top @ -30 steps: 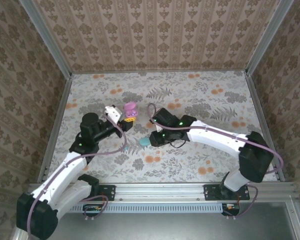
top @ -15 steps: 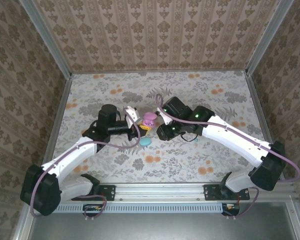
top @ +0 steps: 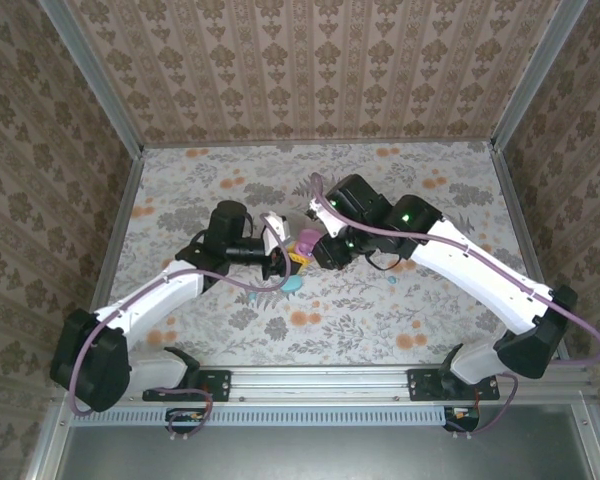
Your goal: Insert the wireless bluetooth earbuds into the charging case
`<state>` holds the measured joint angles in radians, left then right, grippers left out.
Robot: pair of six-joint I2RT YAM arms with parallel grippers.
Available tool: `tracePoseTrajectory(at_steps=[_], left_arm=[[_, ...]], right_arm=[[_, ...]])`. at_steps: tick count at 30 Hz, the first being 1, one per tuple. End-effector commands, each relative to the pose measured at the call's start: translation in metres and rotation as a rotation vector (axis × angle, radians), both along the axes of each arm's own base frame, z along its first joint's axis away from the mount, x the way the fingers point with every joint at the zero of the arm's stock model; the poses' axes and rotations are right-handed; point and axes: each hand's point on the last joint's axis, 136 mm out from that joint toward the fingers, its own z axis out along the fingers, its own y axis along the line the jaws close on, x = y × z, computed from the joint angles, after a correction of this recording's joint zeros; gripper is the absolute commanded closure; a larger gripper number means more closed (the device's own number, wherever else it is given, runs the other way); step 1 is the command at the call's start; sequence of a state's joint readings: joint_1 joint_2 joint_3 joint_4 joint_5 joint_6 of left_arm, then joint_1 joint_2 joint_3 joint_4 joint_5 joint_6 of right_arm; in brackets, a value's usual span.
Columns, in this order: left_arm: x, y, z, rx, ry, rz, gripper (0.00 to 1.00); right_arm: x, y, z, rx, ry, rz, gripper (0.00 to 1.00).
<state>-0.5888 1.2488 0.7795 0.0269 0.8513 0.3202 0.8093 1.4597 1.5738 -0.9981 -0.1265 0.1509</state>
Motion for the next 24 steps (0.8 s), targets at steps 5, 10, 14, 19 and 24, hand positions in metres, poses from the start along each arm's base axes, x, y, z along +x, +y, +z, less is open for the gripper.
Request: tracePoseTrajectory(at_steps=[5, 10, 14, 19, 24], left_arm=[[-0.009, -0.006, 0.014, -0.03, -0.026, -0.076, 0.67], [-0.011, -0.006, 0.015, -0.035, -0.021, -0.086, 0.66], [-0.013, -0.006, 0.017, -0.045, -0.028, -0.093, 0.66], [-0.016, -0.006, 0.021, -0.063, -0.026, -0.116, 0.66], [-0.017, -0.006, 0.024, -0.07, -0.033, -0.118, 0.66]], right_arm=[[0.002, 0.009, -0.003, -0.057, -0.011, 0.09, 0.72], [0.006, 0.015, -0.002, -0.053, -0.028, 0.1, 0.73], [0.006, 0.02, 0.001, -0.033, -0.041, 0.114, 0.73], [0.008, 0.023, 0.001, -0.029, -0.053, 0.133, 0.73], [0.012, 0.027, 0.001, -0.02, -0.069, 0.138, 0.73]])
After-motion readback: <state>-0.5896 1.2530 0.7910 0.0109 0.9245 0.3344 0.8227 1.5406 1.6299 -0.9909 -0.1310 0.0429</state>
